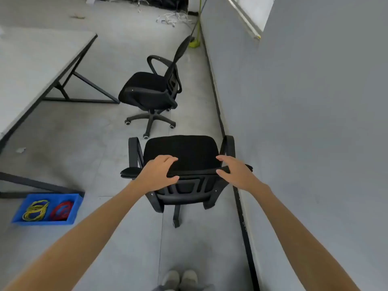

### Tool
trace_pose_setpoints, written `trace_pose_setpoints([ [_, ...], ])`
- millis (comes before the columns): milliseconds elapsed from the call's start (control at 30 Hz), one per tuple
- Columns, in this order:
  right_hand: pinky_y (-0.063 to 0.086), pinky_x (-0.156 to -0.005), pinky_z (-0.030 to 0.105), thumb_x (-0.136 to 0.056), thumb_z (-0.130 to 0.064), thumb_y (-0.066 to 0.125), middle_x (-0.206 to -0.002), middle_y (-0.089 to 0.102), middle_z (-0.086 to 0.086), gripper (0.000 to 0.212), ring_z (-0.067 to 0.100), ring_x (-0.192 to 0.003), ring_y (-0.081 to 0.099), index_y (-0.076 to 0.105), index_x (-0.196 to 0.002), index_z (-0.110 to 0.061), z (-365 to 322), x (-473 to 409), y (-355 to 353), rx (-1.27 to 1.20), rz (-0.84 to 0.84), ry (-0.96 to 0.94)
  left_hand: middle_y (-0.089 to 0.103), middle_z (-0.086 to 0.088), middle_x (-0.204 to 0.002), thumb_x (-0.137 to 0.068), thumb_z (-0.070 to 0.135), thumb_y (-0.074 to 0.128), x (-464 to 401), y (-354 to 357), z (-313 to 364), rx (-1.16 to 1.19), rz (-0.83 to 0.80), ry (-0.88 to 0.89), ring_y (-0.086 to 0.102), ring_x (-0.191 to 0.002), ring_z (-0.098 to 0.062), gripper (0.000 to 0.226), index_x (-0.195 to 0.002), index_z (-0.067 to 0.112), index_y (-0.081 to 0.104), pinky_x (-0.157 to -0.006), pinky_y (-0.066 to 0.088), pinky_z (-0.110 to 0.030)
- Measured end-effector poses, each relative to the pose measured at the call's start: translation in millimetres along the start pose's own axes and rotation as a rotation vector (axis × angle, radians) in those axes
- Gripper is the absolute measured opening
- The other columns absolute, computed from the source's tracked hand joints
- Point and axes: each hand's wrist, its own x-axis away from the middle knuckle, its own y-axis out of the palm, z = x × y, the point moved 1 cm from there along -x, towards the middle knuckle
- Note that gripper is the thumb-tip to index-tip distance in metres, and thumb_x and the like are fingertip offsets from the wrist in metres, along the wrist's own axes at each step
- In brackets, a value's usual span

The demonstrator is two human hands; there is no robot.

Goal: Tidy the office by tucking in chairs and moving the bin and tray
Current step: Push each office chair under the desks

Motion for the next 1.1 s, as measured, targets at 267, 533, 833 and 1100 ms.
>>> trace_pose_setpoints([
  [267, 0.021, -0.113, 0.041, -0.088, -0.024, 0.056, -0.136, 0.05, 0.011, 0.05, 0.027, -0.128, 0.043, 0.043, -0.133, -0.008, 25, -9, 62, 0.482, 0.066, -0.044, 0.063, -0.003, -0.11, -0.085, 0.034, 0.054, -3, 41, -16, -0.236, -0.072, -0.124, 0.059, -0.097, -0.023, 0.039, -0.118, 0.014, 0.05, -0.08, 0.042, -0.031],
  [533, 0.05, -0.08, 0.036, -0.093, -0.023, 0.051, -0.1, 0.068, 0.01, 0.024, 0.028, -0.09, 0.062, 0.06, -0.11, -0.009, 28, -37, 54, 0.587, 0.092, -0.023, 0.064, -0.007, -0.097, -0.095, 0.026, 0.046, -18, 43, -14, -0.436, -0.076, -0.167, 0.06, -0.086, -0.024, 0.02, -0.107, 0.011, 0.05, -0.063, 0.039, -0.028],
  [833, 0.049, -0.069, 0.03, -0.091, -0.024, 0.052, -0.091, 0.071, 0.005, 0.022, 0.024, -0.082, 0.065, 0.065, -0.106, -0.015, 39, -54, 54, 0.574, 0.076, -0.139, 0.067, -0.006, -0.097, -0.096, 0.024, 0.042, -16, 47, -21, -0.475, -0.117, -0.253, 0.062, -0.086, -0.026, 0.019, -0.109, 0.014, 0.052, -0.066, 0.038, -0.029],
  [1100, 0.054, -0.073, 0.034, -0.086, -0.022, 0.061, -0.098, 0.072, 0.008, 0.026, 0.027, -0.088, 0.066, 0.066, -0.109, -0.011, 51, -44, 44, 0.507, 0.023, -0.281, 0.066, -0.005, -0.096, -0.096, 0.024, 0.042, 6, 54, 8, -0.421, -0.148, -0.359, 0.061, -0.085, -0.027, 0.02, -0.11, 0.014, 0.051, -0.072, 0.044, -0.031],
])
